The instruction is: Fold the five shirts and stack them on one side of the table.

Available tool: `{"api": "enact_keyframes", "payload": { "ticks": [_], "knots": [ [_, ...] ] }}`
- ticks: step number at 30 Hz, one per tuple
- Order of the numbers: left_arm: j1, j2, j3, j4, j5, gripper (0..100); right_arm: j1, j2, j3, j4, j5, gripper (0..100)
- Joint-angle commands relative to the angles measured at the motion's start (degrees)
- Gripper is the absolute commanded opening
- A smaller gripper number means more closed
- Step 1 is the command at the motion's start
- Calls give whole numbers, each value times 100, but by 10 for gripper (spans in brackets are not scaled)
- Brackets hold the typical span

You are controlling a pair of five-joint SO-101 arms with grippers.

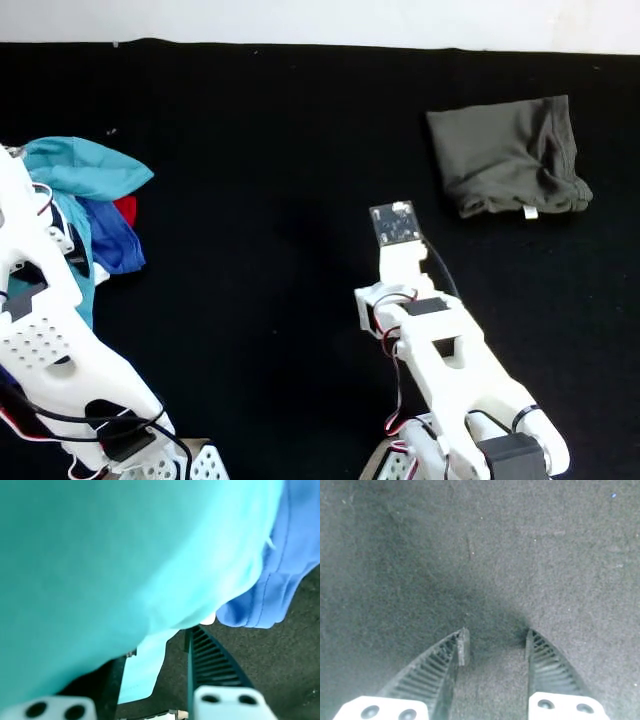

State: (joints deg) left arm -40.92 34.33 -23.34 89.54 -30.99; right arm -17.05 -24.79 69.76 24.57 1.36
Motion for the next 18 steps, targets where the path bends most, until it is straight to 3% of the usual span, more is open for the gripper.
{"api": "enact_keyframes", "payload": {
  "ticks": [1,2,6,12,18],
  "knots": [
    [-22,-40,-189,-44,-9,43,-4,31,-31,-92,-9,183],
    [-22,-40,-198,-44,-9,0,-4,31,-31,-92,-9,183],
    [48,-48,-426,9,0,11,-4,31,-31,-92,-9,183],
    [338,-558,-1692,1099,211,8,-4,31,-31,-92,-9,183],
    [435,-1648,-1921,1134,176,8,-4,31,-31,-92,-9,183]
  ]
}}
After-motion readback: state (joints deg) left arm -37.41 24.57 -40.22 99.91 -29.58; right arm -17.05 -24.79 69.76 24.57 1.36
